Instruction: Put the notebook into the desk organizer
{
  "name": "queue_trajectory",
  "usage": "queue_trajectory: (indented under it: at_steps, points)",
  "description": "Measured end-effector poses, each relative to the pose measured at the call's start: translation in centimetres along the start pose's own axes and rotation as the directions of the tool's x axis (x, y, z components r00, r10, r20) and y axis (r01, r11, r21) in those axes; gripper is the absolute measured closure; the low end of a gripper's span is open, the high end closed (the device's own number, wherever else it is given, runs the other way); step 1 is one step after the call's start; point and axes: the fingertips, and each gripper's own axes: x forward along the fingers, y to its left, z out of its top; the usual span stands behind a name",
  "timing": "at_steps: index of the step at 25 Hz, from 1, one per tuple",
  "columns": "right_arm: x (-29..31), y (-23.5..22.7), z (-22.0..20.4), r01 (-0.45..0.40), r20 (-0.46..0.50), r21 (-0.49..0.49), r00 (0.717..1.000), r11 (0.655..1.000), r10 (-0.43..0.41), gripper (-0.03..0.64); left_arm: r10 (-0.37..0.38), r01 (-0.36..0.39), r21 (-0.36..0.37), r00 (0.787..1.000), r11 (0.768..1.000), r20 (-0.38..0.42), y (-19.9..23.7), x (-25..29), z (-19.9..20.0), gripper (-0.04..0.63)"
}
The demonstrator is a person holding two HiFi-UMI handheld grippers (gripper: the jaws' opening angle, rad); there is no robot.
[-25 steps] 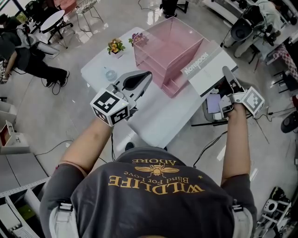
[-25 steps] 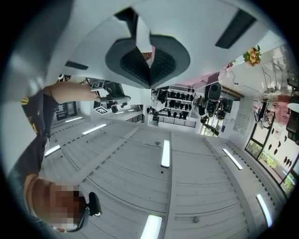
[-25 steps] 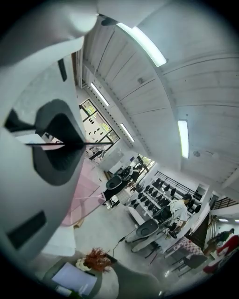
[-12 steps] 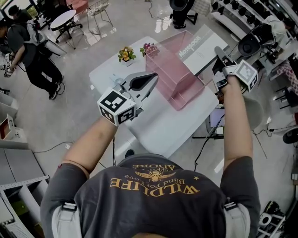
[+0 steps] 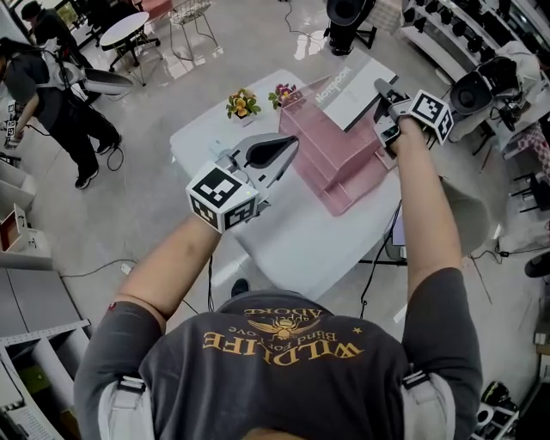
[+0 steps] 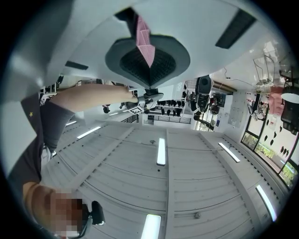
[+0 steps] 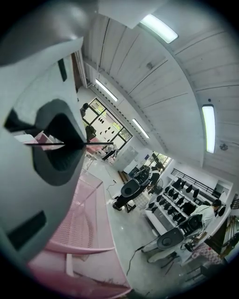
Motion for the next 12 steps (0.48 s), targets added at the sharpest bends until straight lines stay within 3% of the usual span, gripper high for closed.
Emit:
queue_trajectory:
  at_steps: [3,6,12]
  points:
    - [1.5,-1.9,-1.1,0.08,-0.035,-0.037,0.996,0.996,-0.081,0.607,0.0,0.0,-0.001,1.0,1.0,-0.001,0.4,0.1,-0.3,0.597]
    - [1.9,-3.8,-1.8,0.198,-0.065,-0.153,0.976,0.968,-0.21,0.607,0.0,0.0,-0.004,1.0,1.0,-0.004,0.6,0.1,-0.6,0.597]
    - [2.4,-6.1,-2.5,0.37,-0.079,-0.441,0.892,0.818,-0.446,0.589,0.008,-0.008,-0.014,1.0,1.0,-0.011,1.4,0.0,-1.1,0.597]
